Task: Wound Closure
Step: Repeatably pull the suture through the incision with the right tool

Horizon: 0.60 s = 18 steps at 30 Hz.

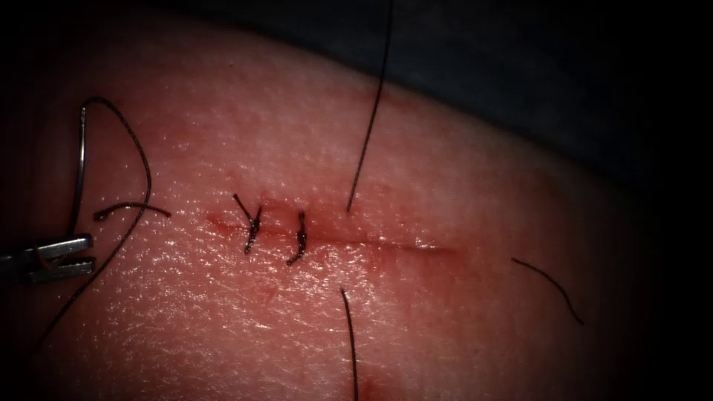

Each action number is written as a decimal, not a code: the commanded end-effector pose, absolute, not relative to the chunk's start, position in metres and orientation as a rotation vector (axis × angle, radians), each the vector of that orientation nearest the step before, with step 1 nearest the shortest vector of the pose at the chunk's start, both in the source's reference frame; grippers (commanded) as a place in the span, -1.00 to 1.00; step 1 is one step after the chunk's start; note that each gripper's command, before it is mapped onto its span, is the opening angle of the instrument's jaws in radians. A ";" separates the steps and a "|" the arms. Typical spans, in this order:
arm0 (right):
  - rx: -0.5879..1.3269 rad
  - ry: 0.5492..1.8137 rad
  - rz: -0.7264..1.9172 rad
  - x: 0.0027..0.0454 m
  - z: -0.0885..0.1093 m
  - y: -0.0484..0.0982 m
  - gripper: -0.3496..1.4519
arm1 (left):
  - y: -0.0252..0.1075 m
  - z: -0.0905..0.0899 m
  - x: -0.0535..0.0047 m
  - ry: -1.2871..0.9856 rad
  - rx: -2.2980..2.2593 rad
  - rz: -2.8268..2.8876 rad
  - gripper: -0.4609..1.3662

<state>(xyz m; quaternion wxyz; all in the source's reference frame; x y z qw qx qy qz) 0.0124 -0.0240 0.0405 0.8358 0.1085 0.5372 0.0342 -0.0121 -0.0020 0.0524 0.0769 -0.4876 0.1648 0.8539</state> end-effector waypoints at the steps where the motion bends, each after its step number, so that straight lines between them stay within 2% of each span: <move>1: 0.212 1.150 0.089 0.0119 0.040 -0.023 0.56 | -0.002 0.052 -0.0121 0.484 -1.463 2.564 -0.88; 5: 0.136 1.147 0.140 0.0109 0.041 -0.021 0.53 | -0.002 0.052 -0.0123 0.484 -1.464 2.563 -0.88; 18: 0.024 1.072 0.170 0.0124 0.047 -0.015 0.48 | -0.002 0.052 -0.0128 0.486 -1.474 2.560 -0.88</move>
